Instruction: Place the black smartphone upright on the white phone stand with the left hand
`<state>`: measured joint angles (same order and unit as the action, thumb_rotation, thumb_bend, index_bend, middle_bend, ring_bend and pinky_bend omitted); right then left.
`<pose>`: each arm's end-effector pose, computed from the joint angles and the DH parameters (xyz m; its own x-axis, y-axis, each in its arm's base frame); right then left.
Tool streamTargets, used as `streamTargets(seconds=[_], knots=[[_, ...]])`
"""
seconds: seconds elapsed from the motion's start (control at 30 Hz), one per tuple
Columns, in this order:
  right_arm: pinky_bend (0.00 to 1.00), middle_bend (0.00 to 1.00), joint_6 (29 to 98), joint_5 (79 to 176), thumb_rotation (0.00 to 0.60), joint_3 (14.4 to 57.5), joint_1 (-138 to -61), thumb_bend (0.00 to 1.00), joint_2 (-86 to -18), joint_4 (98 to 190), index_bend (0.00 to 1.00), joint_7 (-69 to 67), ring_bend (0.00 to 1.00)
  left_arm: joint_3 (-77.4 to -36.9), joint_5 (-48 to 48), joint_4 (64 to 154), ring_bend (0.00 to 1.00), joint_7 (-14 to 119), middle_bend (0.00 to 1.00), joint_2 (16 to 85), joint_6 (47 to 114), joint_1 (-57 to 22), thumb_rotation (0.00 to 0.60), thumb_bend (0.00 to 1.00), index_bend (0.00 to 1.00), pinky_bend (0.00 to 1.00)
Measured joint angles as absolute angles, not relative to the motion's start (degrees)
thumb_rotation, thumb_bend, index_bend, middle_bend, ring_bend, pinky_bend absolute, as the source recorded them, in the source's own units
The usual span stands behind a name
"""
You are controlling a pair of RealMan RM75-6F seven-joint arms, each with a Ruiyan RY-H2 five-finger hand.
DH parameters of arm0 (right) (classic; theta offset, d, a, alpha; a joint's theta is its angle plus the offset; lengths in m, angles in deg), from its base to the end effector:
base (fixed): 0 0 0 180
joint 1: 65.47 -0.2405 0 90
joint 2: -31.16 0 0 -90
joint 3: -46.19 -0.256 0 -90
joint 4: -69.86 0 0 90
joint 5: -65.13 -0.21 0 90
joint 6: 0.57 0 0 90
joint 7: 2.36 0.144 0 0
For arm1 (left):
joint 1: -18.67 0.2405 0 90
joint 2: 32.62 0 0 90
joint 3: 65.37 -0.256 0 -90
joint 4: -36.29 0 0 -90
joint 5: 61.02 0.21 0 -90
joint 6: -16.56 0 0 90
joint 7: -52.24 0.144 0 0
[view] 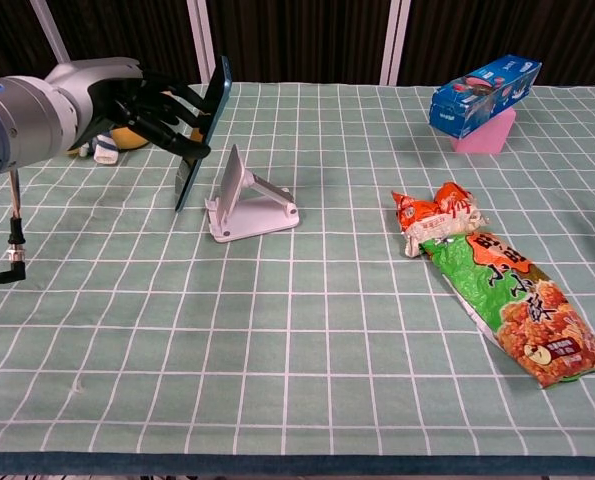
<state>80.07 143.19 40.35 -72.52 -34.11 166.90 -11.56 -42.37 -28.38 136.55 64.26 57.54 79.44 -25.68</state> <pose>-0.3027 -0.2009 0.1481 0.4271 -0.0371 0.9034 -0.9006 0.0717 0.4287 -0.0996 0.3451 -0.0007 -0.2514 0.3386 0.9067 0.9679 0.0887 0.2353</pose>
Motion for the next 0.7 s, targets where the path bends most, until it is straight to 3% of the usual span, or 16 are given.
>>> streamTargets(seconds=[0.7], knots=[[0.13,0.0,80.08,143.28,0.6,40.38,-72.5,0.39,-34.13,166.81,0.02,-11.26,0.0,-42.39,-26.69,131.94,0.11,58.46,0.64,60.13,74.72,-26.05,0.6,0.56,0.58,0.0]])
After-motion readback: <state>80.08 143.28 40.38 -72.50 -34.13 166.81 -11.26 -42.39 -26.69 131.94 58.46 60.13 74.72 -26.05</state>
